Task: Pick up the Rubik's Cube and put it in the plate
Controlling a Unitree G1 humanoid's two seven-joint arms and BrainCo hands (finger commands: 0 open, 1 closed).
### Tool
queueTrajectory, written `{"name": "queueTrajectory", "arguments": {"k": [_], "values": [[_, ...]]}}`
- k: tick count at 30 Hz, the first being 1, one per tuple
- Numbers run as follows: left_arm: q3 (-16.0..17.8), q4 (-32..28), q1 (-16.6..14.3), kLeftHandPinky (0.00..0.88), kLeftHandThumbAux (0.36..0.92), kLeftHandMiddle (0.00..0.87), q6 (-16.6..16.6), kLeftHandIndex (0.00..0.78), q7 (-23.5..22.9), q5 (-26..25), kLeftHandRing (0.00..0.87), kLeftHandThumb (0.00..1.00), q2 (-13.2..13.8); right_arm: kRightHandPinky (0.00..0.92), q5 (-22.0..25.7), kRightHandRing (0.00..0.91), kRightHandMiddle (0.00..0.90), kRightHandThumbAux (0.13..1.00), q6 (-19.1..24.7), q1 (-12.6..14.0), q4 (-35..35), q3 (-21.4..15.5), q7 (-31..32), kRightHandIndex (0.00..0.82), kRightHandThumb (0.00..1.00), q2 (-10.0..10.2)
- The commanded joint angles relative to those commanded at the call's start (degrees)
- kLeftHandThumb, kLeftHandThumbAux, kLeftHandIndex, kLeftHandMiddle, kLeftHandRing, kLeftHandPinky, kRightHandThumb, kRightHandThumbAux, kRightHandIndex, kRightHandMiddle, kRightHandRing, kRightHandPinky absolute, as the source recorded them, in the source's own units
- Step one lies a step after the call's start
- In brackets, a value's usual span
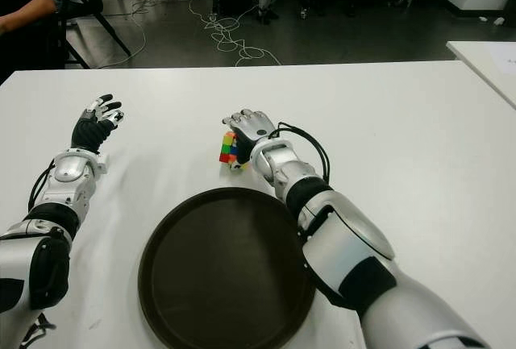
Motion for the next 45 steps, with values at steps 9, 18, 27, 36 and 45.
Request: {"name": "queueTrajectory", "arguments": {"k": [9,18,27,36,45], "values": [[-0.1,-0.03,0.0,0.11,0.644,0.192,-0.37,0.117,0.39,-0.03,0.164,0.15,-0.19,0.009,0.66,0.0,0.0,0.754,-3.65,0.65,-0.2,-0.47,1.26,0.003,0.0,-0.1],[0.23,-0.09,0.01,0.114,0.623,0.188,-0.59,0.11,0.07,-0.53,0.161,0.158,-0.36,0.0,0.19,0.0,0.0,0.74,-5.46,1.55,0.07,-0.19,1.15,0.0,0.0,0.23],[0.45,-0.06,-0.01,0.136,0.632,0.193,-0.36,0.11,0.18,-0.69,0.171,0.153,-0.34,0.0,-0.35,0.0,0.0,0.787,-5.67,1.82,0.48,0.39,1.18,0.0,0.0,0.5],[0.29,-0.11,0.09,0.116,0.639,0.188,-0.56,0.109,0.41,-0.42,0.164,0.152,-0.28,0.0,-0.52,0.0,0.0,0.788,-5.47,2.09,0.91,0.73,0.64,0.0,0.0,0.84],[0.32,-0.13,0.09,0.117,0.641,0.185,-0.74,0.105,-0.23,-0.48,0.159,0.147,-0.17,0.0,-0.7,0.0,0.0,0.796,-5.58,2.36,1.45,0.94,-0.07,0.0,0.0,1.08]]}}
